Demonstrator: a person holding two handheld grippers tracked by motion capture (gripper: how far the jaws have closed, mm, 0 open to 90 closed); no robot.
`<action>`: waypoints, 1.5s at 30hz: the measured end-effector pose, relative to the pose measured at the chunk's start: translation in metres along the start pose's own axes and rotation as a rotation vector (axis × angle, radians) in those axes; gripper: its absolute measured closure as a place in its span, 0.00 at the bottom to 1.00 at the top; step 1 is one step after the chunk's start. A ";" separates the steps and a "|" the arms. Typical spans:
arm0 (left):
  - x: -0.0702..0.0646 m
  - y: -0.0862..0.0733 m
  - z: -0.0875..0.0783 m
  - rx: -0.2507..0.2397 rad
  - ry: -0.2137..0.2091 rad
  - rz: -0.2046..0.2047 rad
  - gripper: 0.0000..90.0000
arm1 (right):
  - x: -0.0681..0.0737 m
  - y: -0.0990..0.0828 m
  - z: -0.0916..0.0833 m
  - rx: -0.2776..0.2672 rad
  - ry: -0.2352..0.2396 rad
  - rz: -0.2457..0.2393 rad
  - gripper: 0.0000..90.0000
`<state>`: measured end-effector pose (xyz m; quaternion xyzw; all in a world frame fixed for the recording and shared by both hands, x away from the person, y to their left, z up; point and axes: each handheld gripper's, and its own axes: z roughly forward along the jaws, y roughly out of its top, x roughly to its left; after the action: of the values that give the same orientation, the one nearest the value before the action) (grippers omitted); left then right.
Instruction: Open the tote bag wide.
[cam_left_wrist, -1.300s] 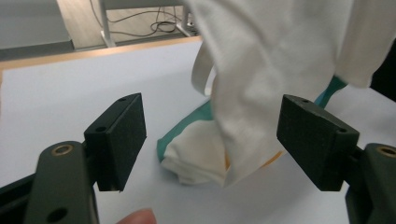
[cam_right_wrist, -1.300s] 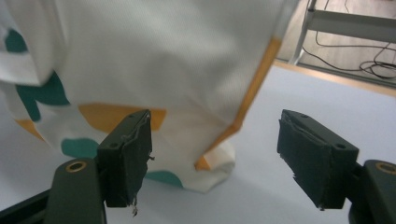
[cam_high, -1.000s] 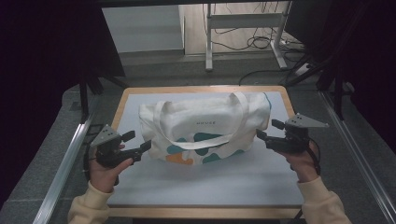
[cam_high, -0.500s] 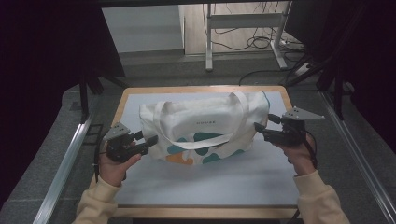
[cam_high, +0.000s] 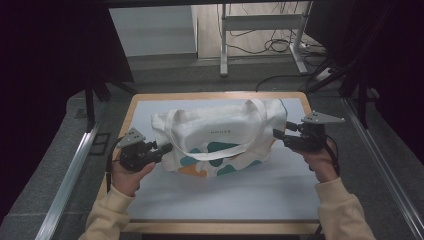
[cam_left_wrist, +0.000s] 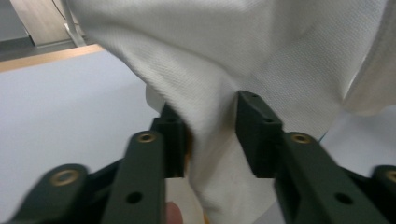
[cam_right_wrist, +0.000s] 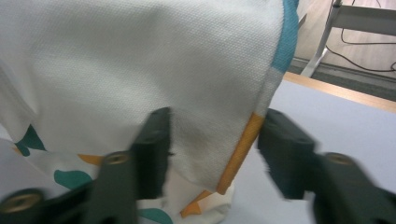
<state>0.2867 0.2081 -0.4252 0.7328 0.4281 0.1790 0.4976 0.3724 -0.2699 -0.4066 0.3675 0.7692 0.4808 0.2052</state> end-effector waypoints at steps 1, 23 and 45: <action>0.000 0.000 0.000 0.000 -0.004 0.003 0.80 | 0.001 0.000 0.000 0.000 -0.011 -0.007 0.62; -0.006 -0.013 -0.011 -0.019 -0.015 0.040 0.92 | 0.015 -0.016 -0.018 -0.060 -0.043 -0.080 0.95; -0.013 -0.041 -0.002 0.024 -0.022 0.057 0.94 | 0.018 -0.063 -0.004 0.021 0.010 -0.097 0.96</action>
<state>0.2600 0.2046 -0.4588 0.7526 0.4036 0.1801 0.4881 0.3352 -0.2755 -0.4601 0.3294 0.7921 0.4640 0.2208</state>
